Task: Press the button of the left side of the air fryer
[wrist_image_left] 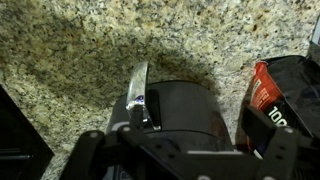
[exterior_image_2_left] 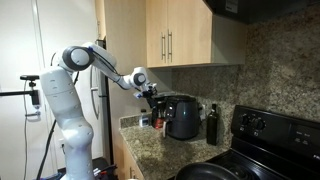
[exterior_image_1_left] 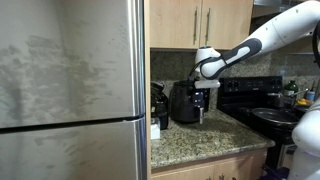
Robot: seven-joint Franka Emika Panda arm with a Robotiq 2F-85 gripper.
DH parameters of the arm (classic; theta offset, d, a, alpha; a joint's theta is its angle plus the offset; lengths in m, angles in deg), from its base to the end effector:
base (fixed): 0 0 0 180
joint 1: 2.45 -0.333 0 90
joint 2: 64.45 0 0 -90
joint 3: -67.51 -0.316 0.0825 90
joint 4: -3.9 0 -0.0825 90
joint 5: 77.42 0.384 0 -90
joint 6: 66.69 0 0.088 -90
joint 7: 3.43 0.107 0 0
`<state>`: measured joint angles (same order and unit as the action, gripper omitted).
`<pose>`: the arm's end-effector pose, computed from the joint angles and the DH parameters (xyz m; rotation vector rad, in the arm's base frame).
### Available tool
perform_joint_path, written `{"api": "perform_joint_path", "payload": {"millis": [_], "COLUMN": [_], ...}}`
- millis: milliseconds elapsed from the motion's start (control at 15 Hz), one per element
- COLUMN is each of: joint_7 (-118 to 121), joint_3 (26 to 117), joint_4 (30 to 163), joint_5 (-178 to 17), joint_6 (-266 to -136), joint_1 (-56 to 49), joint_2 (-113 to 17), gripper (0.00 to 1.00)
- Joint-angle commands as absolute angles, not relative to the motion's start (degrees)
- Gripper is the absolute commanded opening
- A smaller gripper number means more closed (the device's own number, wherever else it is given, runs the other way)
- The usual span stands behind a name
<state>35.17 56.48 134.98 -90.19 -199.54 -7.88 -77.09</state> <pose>0.4806 0.1411 0.4658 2.9932 -0.3821 0.4856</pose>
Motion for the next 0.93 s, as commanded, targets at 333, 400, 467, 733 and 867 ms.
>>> {"api": "perform_joint_path", "payload": {"millis": [333,400,467,733,867], "joint_7": [11.1,8.2,9.6,12.3,12.3], "joint_3": [57.8,57.7,56.9,56.9,56.9], "joint_4": [132.2,131.8,131.7,133.0,133.0], "joint_5": [-82.8,-83.7,-88.2,-88.6,-88.5], "joint_6": [-199.0,-198.1,-197.5,-199.2,-199.2], "joint_1": [-9.6,-9.5,-8.4,-8.6,-8.6], "joint_2": [-74.4,-74.3,-74.8,-75.6,-75.6], "gripper": [1.00,1.00,1.00,1.00,1.00]}}
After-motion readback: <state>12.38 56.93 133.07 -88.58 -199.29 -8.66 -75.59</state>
